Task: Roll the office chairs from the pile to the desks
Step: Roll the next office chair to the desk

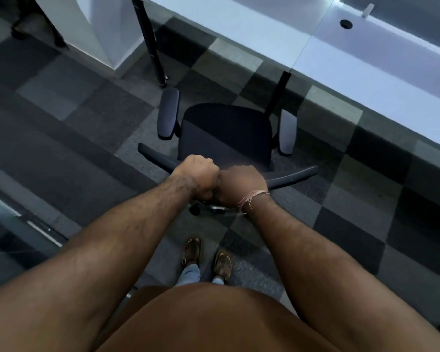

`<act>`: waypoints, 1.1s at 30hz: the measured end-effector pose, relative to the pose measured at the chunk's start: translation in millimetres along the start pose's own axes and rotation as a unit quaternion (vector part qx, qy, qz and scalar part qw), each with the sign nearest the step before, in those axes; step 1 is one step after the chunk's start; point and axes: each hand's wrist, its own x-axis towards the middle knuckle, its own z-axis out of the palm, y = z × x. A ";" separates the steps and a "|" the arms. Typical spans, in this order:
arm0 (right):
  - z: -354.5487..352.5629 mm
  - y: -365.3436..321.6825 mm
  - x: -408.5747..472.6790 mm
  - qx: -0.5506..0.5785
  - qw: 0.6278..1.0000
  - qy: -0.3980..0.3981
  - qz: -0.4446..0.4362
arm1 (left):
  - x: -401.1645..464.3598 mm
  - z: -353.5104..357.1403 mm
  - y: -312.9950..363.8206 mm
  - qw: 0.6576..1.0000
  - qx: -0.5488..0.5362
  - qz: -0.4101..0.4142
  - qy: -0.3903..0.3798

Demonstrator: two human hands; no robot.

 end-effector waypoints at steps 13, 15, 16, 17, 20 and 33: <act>-8.7 43.9 49.2 -0.045 0.994 0.009 -0.095 | 38.9 -4.8 -22.0 0.999 -0.022 -0.003 0.027; -13.6 40.5 62.9 -0.035 0.996 0.011 -0.083 | 44.7 -6.0 -37.4 0.999 -0.018 -0.001 0.029; -16.0 38.0 72.2 -0.030 0.997 0.010 -0.077 | 48.3 -5.8 -47.4 0.999 -0.016 0.001 0.030; -17.9 35.8 80.6 -0.027 0.997 0.009 -0.071 | 51.6 -5.8 -56.4 0.999 -0.012 0.003 0.031; -21.4 30.1 110.8 -0.022 0.998 0.008 -0.053 | 62.1 -6.2 -87.6 0.999 0.008 0.005 0.033; -46.2 -16.4 295.2 0.001 0.997 0.006 0.074 | 131.2 -16.7 -286.8 0.992 0.063 0.098 0.044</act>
